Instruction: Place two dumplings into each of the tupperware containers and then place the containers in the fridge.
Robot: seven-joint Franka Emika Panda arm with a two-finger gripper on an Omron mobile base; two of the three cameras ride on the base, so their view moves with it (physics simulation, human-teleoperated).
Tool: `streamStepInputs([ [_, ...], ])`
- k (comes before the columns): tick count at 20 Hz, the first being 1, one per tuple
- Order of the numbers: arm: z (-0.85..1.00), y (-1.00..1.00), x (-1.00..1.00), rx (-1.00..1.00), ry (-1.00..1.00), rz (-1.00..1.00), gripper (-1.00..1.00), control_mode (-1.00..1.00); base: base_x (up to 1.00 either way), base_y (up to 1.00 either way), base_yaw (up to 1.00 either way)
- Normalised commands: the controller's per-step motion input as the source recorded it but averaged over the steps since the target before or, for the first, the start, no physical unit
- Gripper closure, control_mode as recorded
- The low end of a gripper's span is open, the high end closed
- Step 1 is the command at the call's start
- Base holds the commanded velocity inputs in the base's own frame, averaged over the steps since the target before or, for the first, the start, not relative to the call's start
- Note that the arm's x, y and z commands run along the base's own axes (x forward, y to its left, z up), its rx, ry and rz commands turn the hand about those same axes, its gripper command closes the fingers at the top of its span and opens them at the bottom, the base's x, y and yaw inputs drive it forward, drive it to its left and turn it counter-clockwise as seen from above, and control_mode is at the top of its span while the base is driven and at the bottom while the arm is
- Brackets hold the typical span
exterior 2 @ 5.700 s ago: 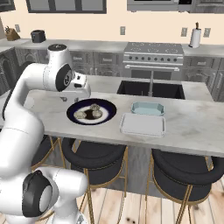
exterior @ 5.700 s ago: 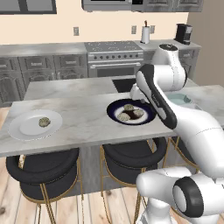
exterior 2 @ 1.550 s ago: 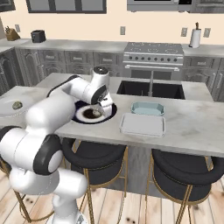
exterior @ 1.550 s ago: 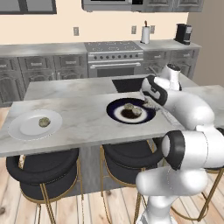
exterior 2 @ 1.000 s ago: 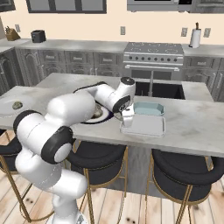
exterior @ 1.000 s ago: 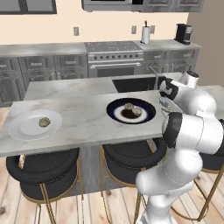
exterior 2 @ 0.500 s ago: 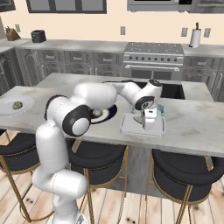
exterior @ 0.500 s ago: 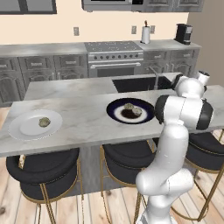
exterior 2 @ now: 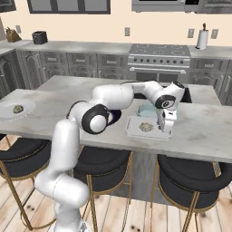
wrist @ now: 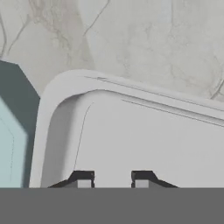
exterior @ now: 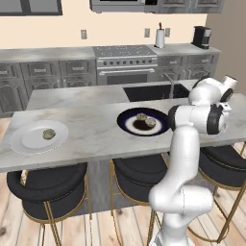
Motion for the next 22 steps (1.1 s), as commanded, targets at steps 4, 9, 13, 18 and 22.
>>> streamStepInputs([
  [4,0.29,0.39,-0.45,-0.12,-0.02,0.29,-1.0,-1.0,0.0,0.0,0.0],
  [9,0.03,0.99,-0.31,-0.19,-0.05,0.56,-1.0,-1.0,0.0,0.0,0.0],
  [13,0.0,0.94,-0.28,-0.08,-0.25,0.49,-1.0,-1.0,0.0,0.0,0.0],
  [18,-0.02,0.81,-0.57,0.0,-0.62,0.28,-1.0,-1.0,0.0,0.0,0.0],
  [22,0.28,0.76,-0.55,0.0,-0.59,0.26,-1.0,-1.0,0.0,0.0,0.0],
])
